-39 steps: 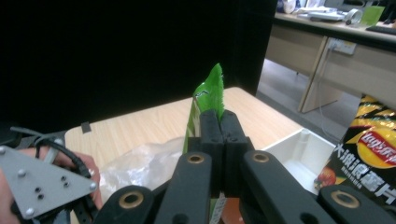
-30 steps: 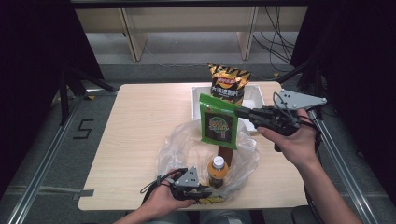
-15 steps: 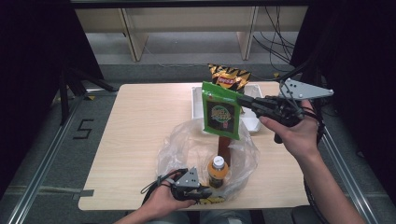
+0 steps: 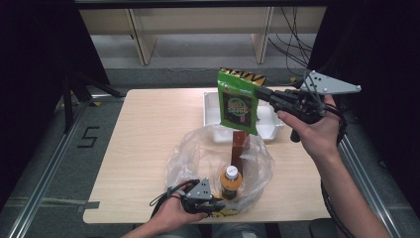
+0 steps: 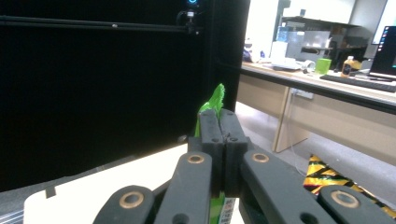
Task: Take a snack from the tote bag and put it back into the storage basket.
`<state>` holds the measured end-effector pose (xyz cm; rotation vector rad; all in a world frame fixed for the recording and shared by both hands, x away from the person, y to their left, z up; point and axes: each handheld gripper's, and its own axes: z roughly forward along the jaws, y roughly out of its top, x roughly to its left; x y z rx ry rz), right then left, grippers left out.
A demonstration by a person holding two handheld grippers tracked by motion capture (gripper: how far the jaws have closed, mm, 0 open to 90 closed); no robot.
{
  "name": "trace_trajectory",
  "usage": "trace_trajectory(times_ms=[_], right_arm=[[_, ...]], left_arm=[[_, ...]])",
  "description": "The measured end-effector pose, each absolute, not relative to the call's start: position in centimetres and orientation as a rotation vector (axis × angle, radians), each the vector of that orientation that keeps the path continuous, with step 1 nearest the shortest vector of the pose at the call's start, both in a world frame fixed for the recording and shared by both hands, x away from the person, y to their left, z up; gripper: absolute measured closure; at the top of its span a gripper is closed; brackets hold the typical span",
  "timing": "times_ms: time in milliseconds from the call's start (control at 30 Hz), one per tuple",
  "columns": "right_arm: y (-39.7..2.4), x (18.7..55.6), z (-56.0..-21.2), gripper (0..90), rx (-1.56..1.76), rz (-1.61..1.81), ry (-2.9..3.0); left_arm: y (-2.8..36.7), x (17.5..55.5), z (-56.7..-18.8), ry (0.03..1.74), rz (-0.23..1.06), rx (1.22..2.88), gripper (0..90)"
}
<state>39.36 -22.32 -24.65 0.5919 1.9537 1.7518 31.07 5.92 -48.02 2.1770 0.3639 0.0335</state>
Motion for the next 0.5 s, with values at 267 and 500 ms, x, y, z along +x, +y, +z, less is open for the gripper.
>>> trace_trajectory(times_ms=[267, 500], right_arm=[[-22.7, 41.0, -25.0, 90.0, 0.646, 1.731, 1.932], [-22.9, 42.6, -25.4, 90.0, 0.695, 1.706, 1.947]], left_arm=[[6.0, 31.1, -47.9, 0.345, 0.033, 2.195, 77.8], [6.0, 31.1, -47.9, 0.346, 0.049, 2.196, 77.8]])
